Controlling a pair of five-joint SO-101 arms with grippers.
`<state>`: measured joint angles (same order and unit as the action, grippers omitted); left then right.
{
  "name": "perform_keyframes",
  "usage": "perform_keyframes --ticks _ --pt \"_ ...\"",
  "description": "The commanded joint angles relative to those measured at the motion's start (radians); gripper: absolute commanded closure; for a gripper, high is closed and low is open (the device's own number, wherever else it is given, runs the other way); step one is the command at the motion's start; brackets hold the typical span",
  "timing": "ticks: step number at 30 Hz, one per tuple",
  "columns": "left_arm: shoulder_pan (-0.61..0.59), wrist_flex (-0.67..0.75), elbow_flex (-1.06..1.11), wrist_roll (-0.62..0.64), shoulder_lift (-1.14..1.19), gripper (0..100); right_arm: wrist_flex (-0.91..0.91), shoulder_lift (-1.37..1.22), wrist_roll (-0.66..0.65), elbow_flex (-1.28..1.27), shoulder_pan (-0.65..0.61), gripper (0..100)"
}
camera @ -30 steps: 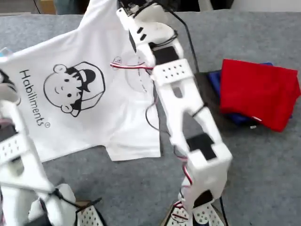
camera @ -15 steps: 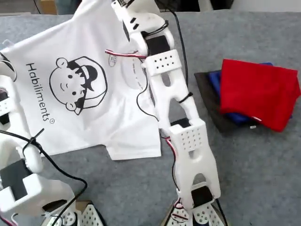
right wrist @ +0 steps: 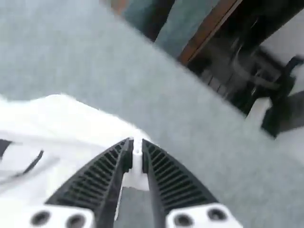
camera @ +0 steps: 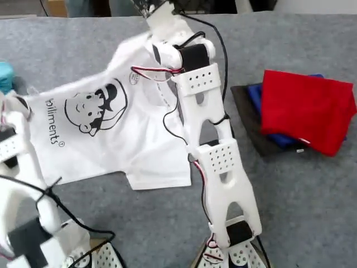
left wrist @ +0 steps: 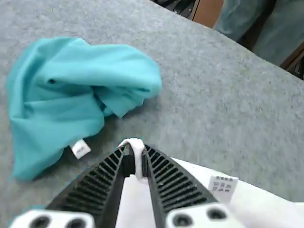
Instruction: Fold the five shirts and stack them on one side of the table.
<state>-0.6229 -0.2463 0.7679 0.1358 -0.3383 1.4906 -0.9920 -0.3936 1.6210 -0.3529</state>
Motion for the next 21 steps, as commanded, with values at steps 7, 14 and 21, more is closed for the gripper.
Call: perform_keyframes --ticks 7,14,21 --pt "-0.007 -0.006 0.374 -0.107 -0.241 97 0.281 0.025 -0.034 0.038 -0.005 98.5" --pt "-0.047 -0.181 0.430 -0.109 -0.328 97 0.282 0.160 0.025 -0.176 -0.029 98.5" --pt "-0.085 -0.425 0.367 -0.242 -0.445 97 0.269 0.539 -0.008 -0.866 -0.057 98.5"
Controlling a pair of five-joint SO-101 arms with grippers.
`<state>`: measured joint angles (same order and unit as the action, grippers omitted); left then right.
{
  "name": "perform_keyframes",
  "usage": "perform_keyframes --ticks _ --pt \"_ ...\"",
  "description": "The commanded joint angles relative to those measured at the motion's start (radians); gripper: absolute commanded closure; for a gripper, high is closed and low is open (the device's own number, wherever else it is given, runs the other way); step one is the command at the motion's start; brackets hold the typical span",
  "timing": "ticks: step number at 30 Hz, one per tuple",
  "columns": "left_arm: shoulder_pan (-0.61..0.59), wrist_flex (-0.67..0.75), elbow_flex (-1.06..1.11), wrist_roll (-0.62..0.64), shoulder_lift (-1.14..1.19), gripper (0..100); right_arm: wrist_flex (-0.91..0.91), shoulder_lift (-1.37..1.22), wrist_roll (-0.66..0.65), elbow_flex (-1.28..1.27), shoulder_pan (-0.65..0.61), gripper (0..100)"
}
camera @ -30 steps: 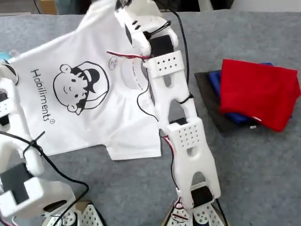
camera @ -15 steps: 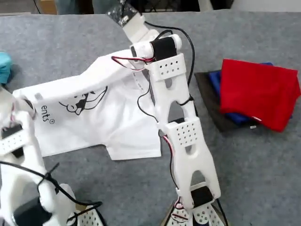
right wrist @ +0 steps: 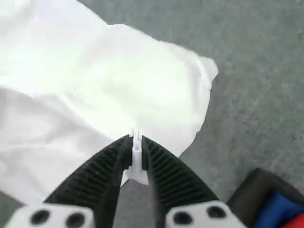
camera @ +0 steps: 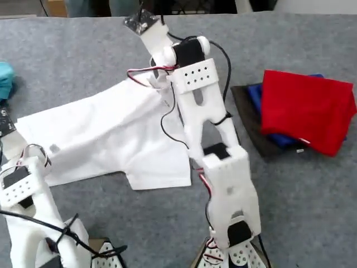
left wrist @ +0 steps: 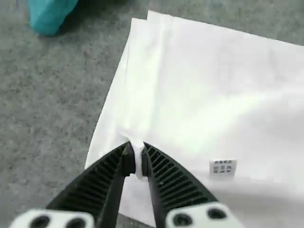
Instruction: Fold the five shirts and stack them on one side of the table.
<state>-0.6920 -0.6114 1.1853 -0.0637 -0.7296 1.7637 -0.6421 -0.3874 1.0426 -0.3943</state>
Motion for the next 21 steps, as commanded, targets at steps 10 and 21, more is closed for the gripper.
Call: perform_keyframes --ticks 10,21 --pt "-0.110 -0.060 0.021 -0.115 -0.097 97 -0.227 0.553 -0.068 -0.987 0.008 98.5" --pt "-0.148 0.011 0.084 -0.158 -0.097 97 -0.427 0.746 -0.069 -1.443 0.006 98.5"
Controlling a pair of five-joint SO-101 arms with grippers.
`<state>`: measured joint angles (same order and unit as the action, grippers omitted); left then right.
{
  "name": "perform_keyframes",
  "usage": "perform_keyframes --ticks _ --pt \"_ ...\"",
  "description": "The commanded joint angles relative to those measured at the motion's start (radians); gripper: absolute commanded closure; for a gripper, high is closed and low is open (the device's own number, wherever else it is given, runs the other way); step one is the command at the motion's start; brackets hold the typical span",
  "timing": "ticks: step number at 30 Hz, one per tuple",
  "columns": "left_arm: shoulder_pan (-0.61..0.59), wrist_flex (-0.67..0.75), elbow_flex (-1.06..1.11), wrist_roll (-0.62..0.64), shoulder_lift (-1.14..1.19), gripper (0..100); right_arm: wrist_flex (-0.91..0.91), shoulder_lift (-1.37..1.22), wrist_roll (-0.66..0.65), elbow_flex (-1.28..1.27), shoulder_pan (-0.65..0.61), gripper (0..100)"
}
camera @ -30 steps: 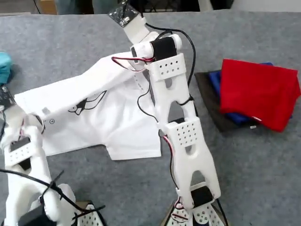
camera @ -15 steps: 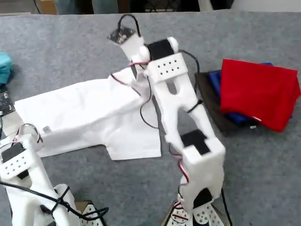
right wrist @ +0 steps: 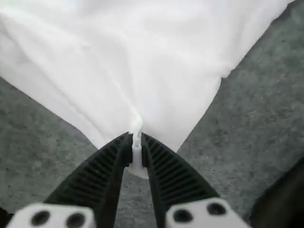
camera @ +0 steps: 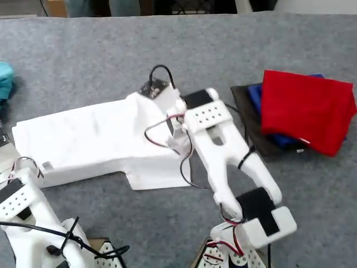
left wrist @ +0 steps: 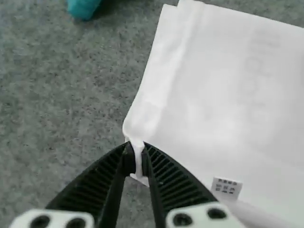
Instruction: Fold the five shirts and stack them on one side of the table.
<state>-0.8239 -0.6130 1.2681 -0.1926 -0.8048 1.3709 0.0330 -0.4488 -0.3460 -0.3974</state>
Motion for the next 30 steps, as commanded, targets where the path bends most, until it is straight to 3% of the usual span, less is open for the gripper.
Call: perform_keyframes --ticks 1,7,22,28,30 --pt "-0.016 0.012 0.012 -0.052 -0.021 97 -0.043 0.085 -0.008 -0.076 0.009 98.5" --pt "-0.018 -0.021 0.064 -0.118 -0.031 97 -0.068 0.127 -0.008 -0.156 -0.049 98.5" --pt "-0.090 -0.005 0.038 -0.117 -0.021 96 -0.144 0.102 -0.008 -0.231 -0.060 98.2" --pt "-0.127 -0.011 0.030 -0.112 -0.031 77 -0.075 0.111 -0.006 -0.202 -0.061 83.8" --pt "-0.151 -0.026 -0.012 -0.117 -0.032 77 -0.028 0.111 -0.008 -0.168 -0.063 81.0"
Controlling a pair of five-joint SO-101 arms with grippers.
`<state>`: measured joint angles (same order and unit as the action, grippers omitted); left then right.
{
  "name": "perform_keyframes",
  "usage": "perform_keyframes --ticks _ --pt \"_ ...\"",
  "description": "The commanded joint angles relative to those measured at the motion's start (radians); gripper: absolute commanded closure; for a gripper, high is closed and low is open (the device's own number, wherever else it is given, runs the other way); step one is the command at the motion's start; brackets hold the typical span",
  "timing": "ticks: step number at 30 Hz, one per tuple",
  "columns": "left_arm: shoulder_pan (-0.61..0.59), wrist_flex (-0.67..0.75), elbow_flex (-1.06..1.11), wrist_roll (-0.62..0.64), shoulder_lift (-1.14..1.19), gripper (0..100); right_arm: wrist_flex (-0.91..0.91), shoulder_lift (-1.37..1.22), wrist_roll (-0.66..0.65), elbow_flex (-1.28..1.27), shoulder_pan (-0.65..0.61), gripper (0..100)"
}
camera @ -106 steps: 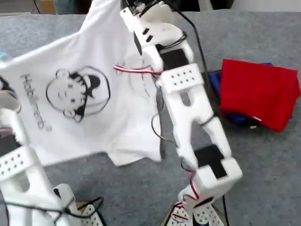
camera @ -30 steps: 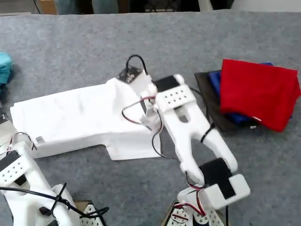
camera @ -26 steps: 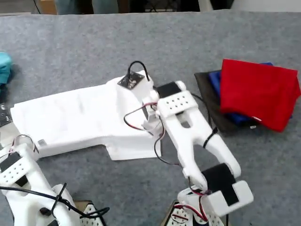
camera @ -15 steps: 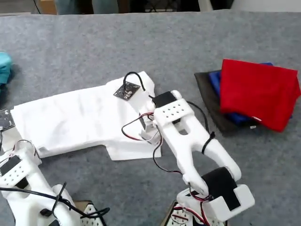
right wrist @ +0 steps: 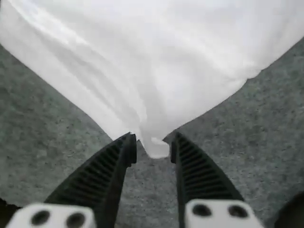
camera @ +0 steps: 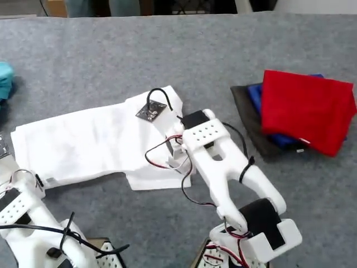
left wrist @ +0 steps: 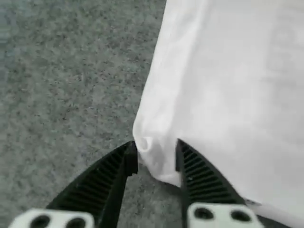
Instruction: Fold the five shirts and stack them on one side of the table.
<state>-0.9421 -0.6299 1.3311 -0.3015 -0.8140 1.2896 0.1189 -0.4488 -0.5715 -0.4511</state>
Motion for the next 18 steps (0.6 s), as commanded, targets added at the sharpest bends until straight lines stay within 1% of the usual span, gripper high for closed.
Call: perform_keyframes --ticks 1,4,6,7,8,10,11,12,14,16,18 --pt "-0.053 -0.043 -0.110 -0.008 -0.023 77 0.080 0.025 -0.009 0.077 -0.006 80.7" --pt "-0.084 -0.183 -0.245 -0.008 -0.023 77 0.133 0.024 -0.048 0.130 -0.006 80.8" --pt "-0.087 -0.264 -0.323 -0.008 -0.023 77 0.141 0.022 -0.051 0.166 -0.008 81.2" --pt "-0.088 -0.296 -0.358 -0.003 -0.023 77 0.138 0.018 -0.051 0.189 -0.011 83.5" --pt "-0.088 -0.327 -0.392 -0.002 -0.023 79 0.129 0.015 -0.049 0.216 -0.012 88.0" --pt "-0.087 -0.365 -0.452 0.003 -0.023 89 0.077 0.001 -0.046 0.259 -0.040 99.4" --pt "-0.084 -0.371 -0.472 0.023 -0.018 96 0.058 -0.013 -0.046 0.271 -0.051 96.6" --pt "-0.076 -0.370 -0.486 0.058 -0.014 98 0.035 -0.036 -0.046 0.280 -0.063 95.3" --pt "-0.045 -0.348 -0.483 0.166 -0.009 94 -0.003 -0.094 -0.044 0.288 -0.100 97.7" --pt "0.019 -0.269 -0.433 0.278 0.002 95 -0.048 -0.168 -0.006 0.288 -0.130 98.2" --pt "0.102 -0.157 -0.380 0.334 0.023 97 -0.115 -0.234 0.057 0.288 -0.143 98.2"
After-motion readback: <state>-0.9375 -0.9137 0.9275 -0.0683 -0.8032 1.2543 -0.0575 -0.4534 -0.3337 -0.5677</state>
